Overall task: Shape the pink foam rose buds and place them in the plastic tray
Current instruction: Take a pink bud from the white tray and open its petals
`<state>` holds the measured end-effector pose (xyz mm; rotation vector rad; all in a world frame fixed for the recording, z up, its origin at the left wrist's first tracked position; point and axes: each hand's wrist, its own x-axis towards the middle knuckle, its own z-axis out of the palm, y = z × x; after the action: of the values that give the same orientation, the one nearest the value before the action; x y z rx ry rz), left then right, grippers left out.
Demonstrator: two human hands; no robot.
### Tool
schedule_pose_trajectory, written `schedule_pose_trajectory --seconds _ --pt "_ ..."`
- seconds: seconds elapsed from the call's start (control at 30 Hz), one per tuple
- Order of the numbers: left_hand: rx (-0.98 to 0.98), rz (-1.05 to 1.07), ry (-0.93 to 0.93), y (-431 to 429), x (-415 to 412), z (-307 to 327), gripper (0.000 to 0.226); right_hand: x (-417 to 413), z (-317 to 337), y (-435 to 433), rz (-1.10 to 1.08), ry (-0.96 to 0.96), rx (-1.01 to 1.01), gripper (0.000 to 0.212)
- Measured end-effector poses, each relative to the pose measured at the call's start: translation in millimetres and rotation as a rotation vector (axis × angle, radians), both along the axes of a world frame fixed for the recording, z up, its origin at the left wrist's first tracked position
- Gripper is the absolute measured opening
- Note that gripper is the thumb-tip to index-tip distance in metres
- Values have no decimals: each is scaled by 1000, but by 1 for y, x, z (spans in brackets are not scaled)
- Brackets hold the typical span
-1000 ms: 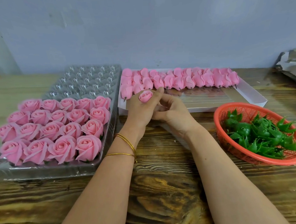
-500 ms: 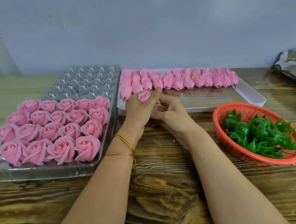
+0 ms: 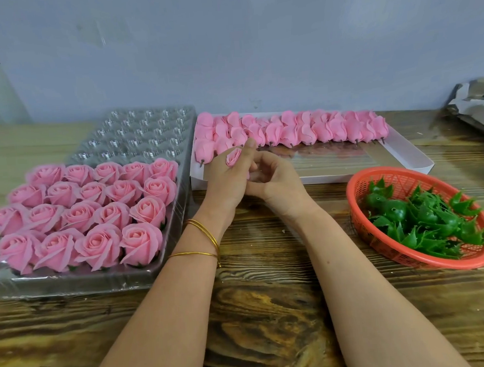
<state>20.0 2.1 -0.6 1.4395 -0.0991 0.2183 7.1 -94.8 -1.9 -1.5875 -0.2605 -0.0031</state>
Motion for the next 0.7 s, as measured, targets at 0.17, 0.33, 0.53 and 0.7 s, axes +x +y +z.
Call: schedule_pose_trajectory --seconds 0.17,0.33,0.53,0.7 --pt "26 -7 -32 2 0 -1 35 0 0 0 2 -11 -25 32" --pt "74 -10 -56 5 1 -3 33 -3 1 -4 92 14 29 35" --pt "57 -11 -73 5 1 -4 33 -4 0 -5 121 37 53 34" --pt "80 37 -41 2 2 -4 43 -2 0 -3 82 34 28 34"
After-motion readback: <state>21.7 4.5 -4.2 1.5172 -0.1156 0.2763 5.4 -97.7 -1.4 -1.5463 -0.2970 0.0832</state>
